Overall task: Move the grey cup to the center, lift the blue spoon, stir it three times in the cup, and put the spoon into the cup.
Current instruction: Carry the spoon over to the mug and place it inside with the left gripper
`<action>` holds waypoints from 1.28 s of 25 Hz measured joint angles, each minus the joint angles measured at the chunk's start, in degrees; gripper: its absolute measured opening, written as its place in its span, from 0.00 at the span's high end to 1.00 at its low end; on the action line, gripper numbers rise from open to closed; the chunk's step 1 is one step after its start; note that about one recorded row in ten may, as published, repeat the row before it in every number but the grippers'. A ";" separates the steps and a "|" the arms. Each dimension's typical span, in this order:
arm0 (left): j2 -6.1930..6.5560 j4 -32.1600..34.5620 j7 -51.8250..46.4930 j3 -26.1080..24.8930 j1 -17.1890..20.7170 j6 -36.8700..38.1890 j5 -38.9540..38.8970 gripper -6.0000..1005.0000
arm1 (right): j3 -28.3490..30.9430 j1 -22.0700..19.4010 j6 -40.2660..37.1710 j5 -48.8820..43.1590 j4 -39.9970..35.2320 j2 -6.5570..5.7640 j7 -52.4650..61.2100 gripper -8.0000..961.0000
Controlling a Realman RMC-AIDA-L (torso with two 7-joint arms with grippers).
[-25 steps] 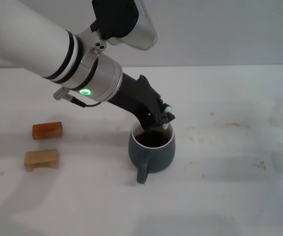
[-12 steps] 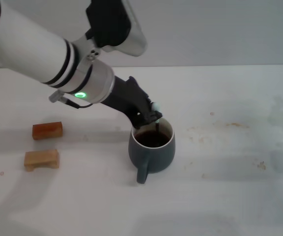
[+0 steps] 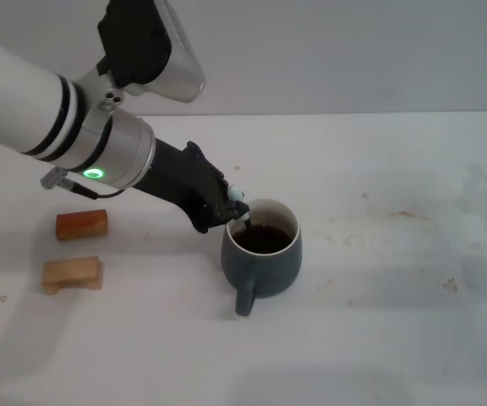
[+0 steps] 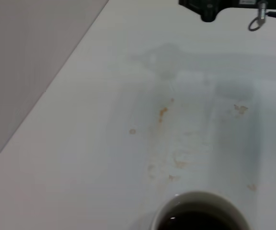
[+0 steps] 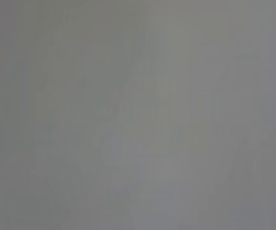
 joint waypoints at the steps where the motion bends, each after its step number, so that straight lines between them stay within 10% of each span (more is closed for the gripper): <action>1: -0.05 -0.89 -0.24 0.05 0.39 -0.52 0.00 0.85 | -0.13 0.09 0.06 0.00 0.02 0.02 0.00 0.94; 32: -0.11 5.80 0.69 0.68 -3.75 5.69 -0.79 0.85 | -1.34 0.63 0.34 0.45 0.15 0.19 0.17 0.94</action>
